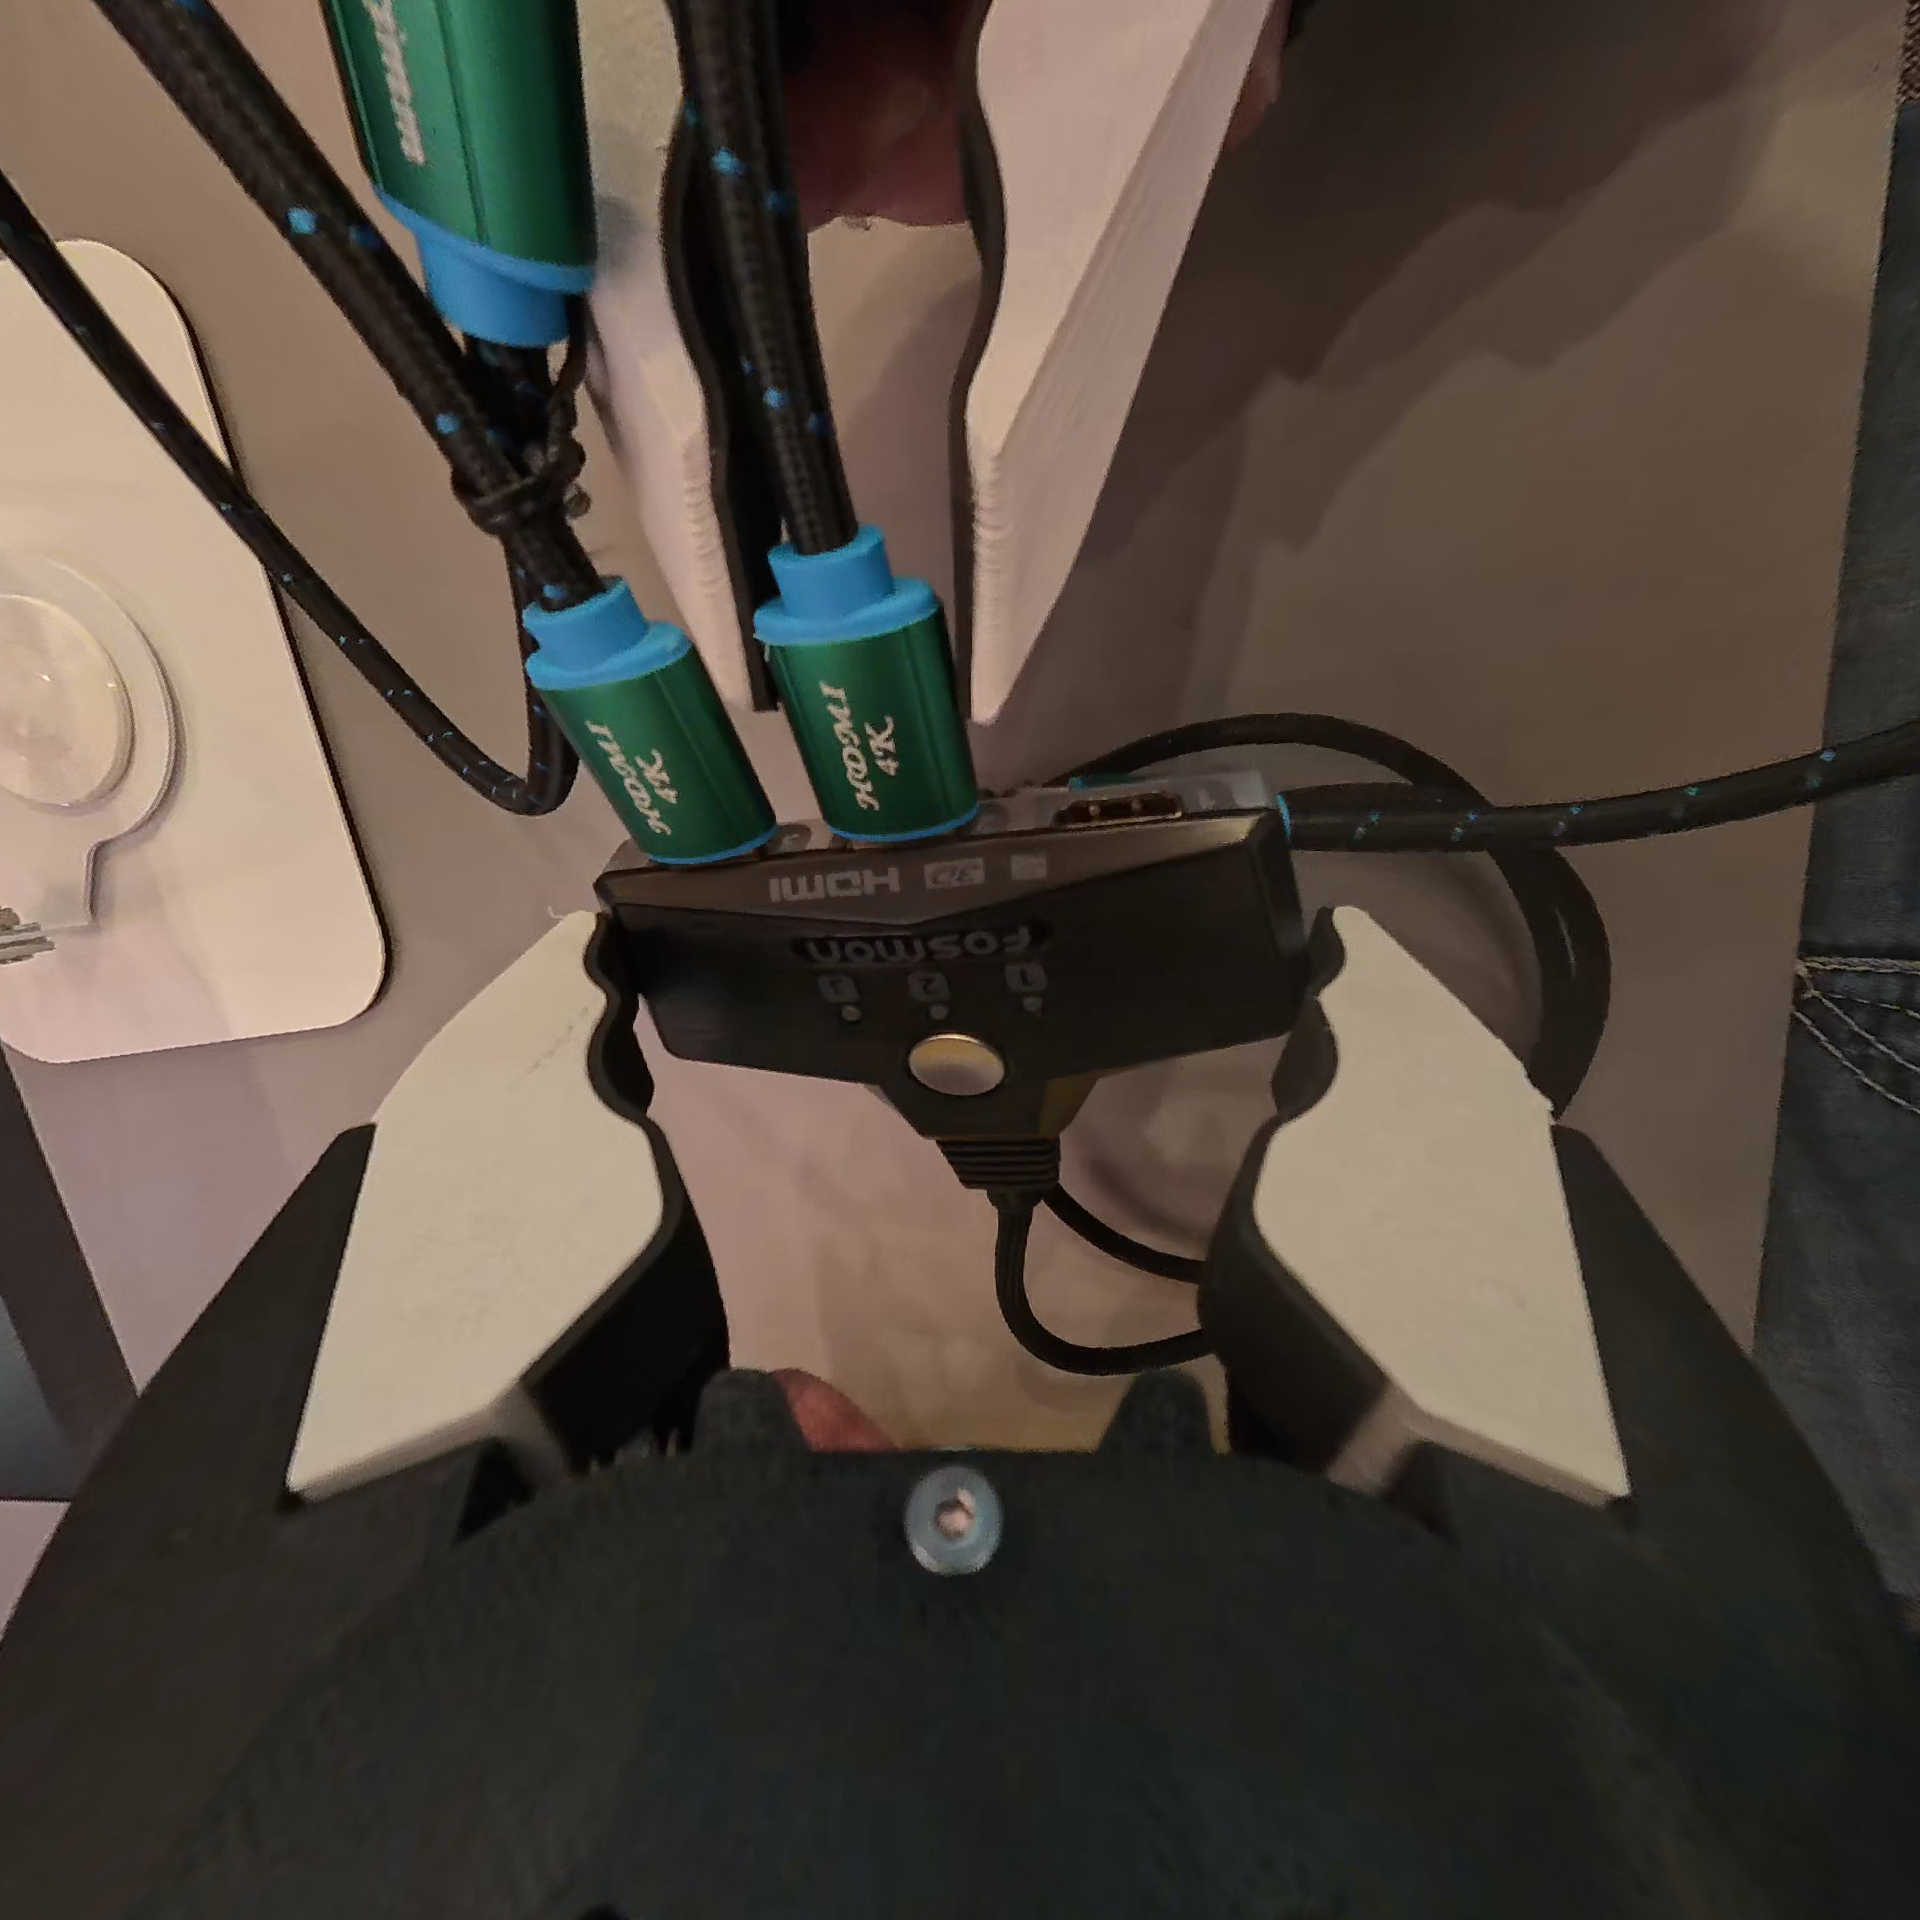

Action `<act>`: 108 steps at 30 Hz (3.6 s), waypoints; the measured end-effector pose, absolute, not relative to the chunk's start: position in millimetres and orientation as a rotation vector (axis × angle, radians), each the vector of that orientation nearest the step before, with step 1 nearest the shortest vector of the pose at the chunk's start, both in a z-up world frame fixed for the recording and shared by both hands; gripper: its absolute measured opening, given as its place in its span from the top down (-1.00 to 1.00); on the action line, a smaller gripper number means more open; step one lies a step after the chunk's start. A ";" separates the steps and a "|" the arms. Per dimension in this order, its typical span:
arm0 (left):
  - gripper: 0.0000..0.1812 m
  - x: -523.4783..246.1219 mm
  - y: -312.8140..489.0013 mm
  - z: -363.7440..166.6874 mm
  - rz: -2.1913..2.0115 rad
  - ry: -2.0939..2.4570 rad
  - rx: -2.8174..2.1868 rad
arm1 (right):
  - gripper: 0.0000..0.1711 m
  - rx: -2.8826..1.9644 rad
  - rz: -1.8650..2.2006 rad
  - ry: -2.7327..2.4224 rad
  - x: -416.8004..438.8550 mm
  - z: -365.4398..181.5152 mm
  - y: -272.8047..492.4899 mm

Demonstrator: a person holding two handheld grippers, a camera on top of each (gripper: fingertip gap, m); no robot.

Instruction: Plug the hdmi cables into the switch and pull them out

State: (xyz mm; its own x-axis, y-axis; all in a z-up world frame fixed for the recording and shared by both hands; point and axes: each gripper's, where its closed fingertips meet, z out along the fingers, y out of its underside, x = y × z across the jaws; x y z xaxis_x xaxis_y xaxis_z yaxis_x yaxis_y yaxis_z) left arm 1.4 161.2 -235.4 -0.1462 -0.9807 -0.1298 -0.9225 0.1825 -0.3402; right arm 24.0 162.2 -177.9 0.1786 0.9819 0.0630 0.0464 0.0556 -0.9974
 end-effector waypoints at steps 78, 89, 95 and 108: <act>-0.23 -60.6 200.1 -212.0 -0.020 1.776 -1.802 | 0.80 -1.373 0.879 -0.939 62.9 -156.6 173.8; -0.23 -68.3 192.4 -210.3 -0.031 1.703 -1.805 | 0.80 -1.394 0.464 -0.734 182.5 -52.8 150.3; -0.23 -66.4 185.3 -209.9 -0.042 1.696 -1.796 | 0.80 -1.449 0.060 -0.472 326.9 -28.7 151.9; -0.23 -61.1 179.0 -209.9 -0.026 1.728 -1.795 | 0.79 -1.843 -0.529 -0.272 470.0 -169.5 148.0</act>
State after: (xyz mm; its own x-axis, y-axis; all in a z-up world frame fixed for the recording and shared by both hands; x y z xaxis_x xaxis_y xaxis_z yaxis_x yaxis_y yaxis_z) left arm -61.1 179.0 -209.9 0.1361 -0.9036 -0.4062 -0.8909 0.0677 -0.4491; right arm 470.0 148.0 -169.5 0.8717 -0.0736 0.4845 0.4371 -0.3306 -0.8365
